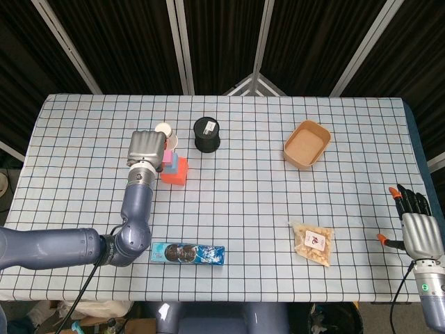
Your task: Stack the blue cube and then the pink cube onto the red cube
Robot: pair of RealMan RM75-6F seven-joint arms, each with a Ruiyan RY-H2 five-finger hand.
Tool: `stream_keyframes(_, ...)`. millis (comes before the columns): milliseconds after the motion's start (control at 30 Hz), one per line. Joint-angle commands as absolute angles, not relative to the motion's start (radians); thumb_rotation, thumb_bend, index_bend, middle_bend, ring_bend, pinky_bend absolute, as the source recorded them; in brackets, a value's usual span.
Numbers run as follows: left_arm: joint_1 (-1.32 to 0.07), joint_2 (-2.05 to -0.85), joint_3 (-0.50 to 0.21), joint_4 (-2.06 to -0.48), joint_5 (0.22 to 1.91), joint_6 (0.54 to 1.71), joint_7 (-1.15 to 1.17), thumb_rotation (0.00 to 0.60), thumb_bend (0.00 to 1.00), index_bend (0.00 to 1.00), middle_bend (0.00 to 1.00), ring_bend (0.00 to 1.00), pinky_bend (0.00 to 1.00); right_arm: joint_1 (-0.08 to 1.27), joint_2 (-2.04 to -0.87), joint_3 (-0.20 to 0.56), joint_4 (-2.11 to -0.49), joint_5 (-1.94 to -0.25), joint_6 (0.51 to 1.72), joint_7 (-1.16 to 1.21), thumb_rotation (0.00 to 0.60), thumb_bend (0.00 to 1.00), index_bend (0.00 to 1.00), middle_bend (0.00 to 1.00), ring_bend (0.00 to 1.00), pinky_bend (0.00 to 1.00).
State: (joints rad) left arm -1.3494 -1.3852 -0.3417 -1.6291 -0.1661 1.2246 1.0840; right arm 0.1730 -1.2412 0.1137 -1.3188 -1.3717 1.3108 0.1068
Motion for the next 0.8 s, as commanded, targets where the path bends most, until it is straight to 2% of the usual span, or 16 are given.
stream_keyframes(33, -1.348, -1.401, -0.334, -1.603, -0.166, 1.221, 1.102, 0.6, 0.36, 0.45, 0.85, 0.69, 0.74, 0.173, -1.241, 0.113, -1.319, -1.372, 1.31, 0.106, 0.6, 0.09, 0.01, 0.04, 0.03, 0.04)
stream_keyframes(800, -1.325, -1.466, -0.359, -1.507, -0.142, 1.177, 1.139, 0.6, 0.36, 0.44, 0.85, 0.69, 0.74, 0.175, -1.244, 0.114, -1.317, -1.366, 1.303, 0.099, 0.6, 0.1, 0.01, 0.04, 0.03, 0.04)
